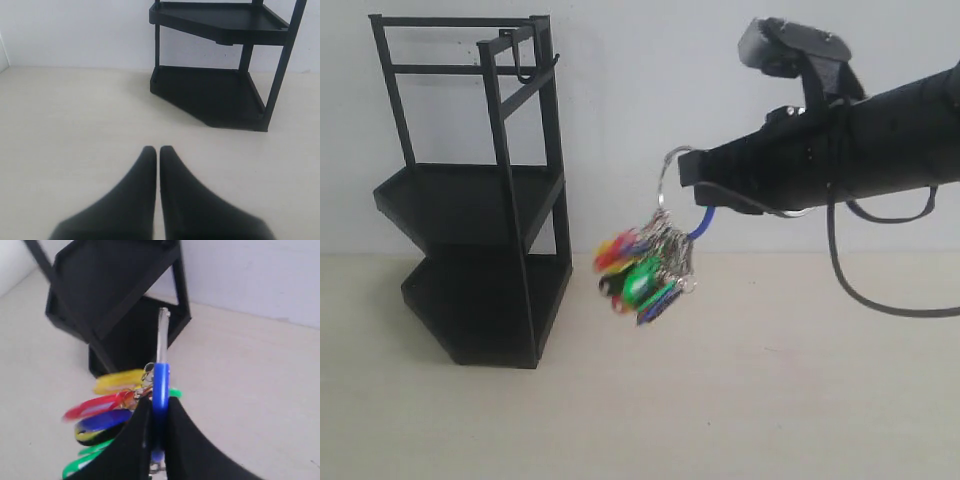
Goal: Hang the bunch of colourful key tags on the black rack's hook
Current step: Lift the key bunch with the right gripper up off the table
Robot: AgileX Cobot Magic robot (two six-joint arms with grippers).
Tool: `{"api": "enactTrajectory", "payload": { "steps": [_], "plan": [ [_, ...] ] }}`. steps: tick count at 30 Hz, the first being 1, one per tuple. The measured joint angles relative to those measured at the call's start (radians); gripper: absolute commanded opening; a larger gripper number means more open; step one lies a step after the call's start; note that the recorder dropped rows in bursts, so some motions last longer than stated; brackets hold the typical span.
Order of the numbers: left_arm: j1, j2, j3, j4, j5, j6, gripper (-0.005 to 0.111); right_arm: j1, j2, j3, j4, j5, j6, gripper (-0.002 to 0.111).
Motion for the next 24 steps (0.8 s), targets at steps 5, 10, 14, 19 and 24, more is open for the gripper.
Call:
{"api": "enactTrajectory", "payload": {
  "steps": [5, 10, 14, 19, 24],
  "plan": [
    [0.0, 0.0, 0.0, 0.0, 0.0, 0.0, 0.004, 0.024, -0.008, -0.012, -0.094, 0.03, -0.008, 0.0],
    [0.0, 0.0, 0.0, 0.0, 0.0, 0.0, 0.004, 0.063, -0.008, -0.018, -0.143, -0.003, -0.017, 0.0],
    [0.0, 0.0, 0.0, 0.0, 0.0, 0.0, 0.004, 0.084, -0.008, -0.018, -0.16, -0.051, 0.075, 0.0],
    [0.0, 0.0, 0.0, 0.0, 0.0, 0.0, 0.004, 0.087, -0.008, -0.025, -0.235, -0.084, 0.121, 0.0],
    [0.0, 0.0, 0.0, 0.0, 0.0, 0.0, 0.004, 0.094, -0.008, -0.036, -0.298, -0.108, 0.098, 0.0]
  ]
}}
